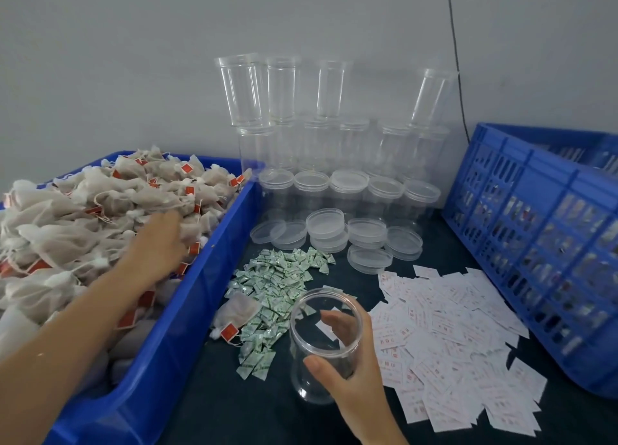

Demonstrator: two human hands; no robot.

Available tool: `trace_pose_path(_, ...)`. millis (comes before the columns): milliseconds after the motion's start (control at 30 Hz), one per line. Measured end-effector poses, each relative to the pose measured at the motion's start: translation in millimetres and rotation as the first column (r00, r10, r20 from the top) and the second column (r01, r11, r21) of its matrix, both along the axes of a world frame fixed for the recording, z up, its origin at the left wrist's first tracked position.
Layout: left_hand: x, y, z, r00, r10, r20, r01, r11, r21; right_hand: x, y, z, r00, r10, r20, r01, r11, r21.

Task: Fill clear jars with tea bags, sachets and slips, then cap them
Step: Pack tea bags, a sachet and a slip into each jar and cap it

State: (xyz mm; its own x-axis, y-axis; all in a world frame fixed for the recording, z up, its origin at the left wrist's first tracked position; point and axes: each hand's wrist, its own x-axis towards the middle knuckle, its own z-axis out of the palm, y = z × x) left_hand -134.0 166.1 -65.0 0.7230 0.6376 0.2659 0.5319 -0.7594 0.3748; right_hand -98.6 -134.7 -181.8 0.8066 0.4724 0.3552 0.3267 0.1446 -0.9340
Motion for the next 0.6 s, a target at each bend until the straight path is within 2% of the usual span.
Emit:
trace_pose_path(67, -5, -19, 27, 0.965, -0.042, 0.259, 0.064, 0.995, -0.075, -1, 0, 1, 1.000, 0.006, -0.010, -0.006, 1.000, 0.002)
trace_pose_path(133, -12, -43, 50, 0.914, -0.197, 0.354, 0.301, 0.914, -0.271, -2, -1, 1, 1.000, 0.008, -0.012, -0.008, 1.000, -0.005)
trace_pose_path(200, -23, -76, 65, 0.820, -0.382, 0.426, 0.565, 0.657, -0.499, -3, -2, 1, 1.000, 0.014, -0.023, -0.014, 1.000, 0.000)
trace_pose_path(267, -27, -107, 68, 0.743, -0.516, 0.427, 0.653, 0.419, -0.630, -3, -3, 3, 1.000, 0.008, -0.021, -0.008, 1.000, 0.000)
trace_pose_path(333, -24, -131, 58, 0.700, -0.608, 0.375, 0.647, 0.318, -0.693, -4, -4, 5, 1.000, 0.011, -0.029, -0.011, 1.000, -0.002)
trace_pose_path(400, -18, -146, 45, 0.684, -0.651, 0.328, 0.637, 0.315, -0.704, -5, -3, 7, 0.999, 0.025, -0.038, -0.025, 1.000, -0.002)
trace_pose_path(500, -10, -153, 32, 0.681, -0.707, 0.194, 0.632, 0.433, -0.642, -4, -4, 7, 0.998, 0.049, -0.045, -0.049, 0.999, 0.003)
trace_pose_path(600, -8, -153, 32, 0.686, -0.695, 0.216, 0.650, 0.452, -0.611, -3, -3, 6, 0.997, 0.037, -0.060, -0.037, 0.999, 0.002)
